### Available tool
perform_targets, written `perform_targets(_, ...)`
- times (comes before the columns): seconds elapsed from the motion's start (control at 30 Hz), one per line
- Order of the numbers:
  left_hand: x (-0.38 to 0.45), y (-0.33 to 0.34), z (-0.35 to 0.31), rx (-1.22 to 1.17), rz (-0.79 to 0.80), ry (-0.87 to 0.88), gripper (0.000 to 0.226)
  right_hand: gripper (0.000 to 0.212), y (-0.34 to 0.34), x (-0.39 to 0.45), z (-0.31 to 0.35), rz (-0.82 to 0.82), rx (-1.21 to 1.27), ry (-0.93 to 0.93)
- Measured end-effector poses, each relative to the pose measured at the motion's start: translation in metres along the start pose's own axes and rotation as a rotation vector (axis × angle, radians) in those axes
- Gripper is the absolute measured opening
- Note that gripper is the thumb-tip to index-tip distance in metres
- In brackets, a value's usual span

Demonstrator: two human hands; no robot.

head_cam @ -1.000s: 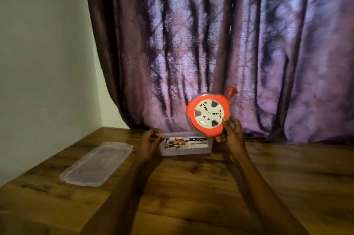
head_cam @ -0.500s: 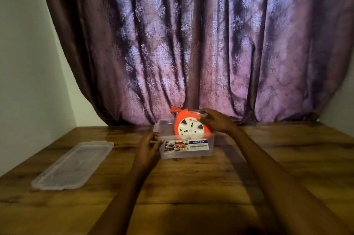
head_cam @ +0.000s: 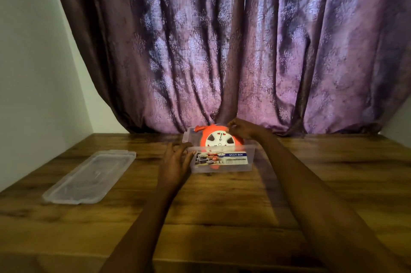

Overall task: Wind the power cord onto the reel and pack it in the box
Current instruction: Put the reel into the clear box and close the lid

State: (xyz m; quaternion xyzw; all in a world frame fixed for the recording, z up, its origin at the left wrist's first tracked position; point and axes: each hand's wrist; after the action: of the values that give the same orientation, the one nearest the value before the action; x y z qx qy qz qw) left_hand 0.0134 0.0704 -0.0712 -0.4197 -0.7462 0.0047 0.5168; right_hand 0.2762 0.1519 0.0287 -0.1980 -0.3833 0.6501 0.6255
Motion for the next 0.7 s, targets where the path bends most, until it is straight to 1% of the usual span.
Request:
perform_targets(0.07, 0.0, -0.001, -0.002, -0.002, -0.016, 0.021, 0.032, 0.038, 0.005, 0.004, 0.001, -0.005, -0.151, -0.015)
perform_targets(0.17, -0.002, 0.001, -0.003, 0.009, -0.034, 0.008, 0.033, 0.044, 0.013, 0.006, 0.002, -0.023, -0.456, -0.041)
perform_targets(0.23, -0.004, 0.002, -0.004, 0.015, -0.038, 0.001, 0.033, 0.045, 0.016, 0.006, 0.001, -0.06, -0.552, -0.06)
perform_targets(0.37, -0.005, 0.001, -0.003, 0.007, -0.038, -0.002, 0.033, 0.05, 0.019, 0.004, 0.0, -0.096, -0.582, -0.05)
perform_targets(0.47, -0.005, 0.001, -0.003, 0.03, -0.019, 0.006, 0.036, 0.04, 0.017, -0.001, 0.002, -0.128, -0.566, -0.071)
perform_targets(0.53, -0.004, 0.0, -0.003, 0.027, -0.006, 0.006, 0.038, 0.034, 0.016, -0.006, 0.004, -0.225, -0.519, -0.102)
perform_targets(0.63, -0.001, -0.009, 0.002, -0.003, 0.061, -0.011, 0.044, 0.029, 0.017, -0.018, 0.006, -0.427, -0.414, -0.141)
perform_targets(0.7, 0.002, -0.022, 0.012, 0.056, 0.064, -0.052, 0.046, 0.025, 0.022, -0.028, 0.007, -0.529, -0.373, -0.202)
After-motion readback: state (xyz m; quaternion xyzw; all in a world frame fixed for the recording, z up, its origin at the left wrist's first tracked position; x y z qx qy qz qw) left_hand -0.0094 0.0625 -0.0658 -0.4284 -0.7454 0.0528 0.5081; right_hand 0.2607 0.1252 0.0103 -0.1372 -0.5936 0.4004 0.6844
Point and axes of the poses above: each hand's wrist, its own x-axis towards the middle knuckle, its own y-axis out of the palm, z = x × y, and after that the axes turned 10 degrees about -z, right-handed
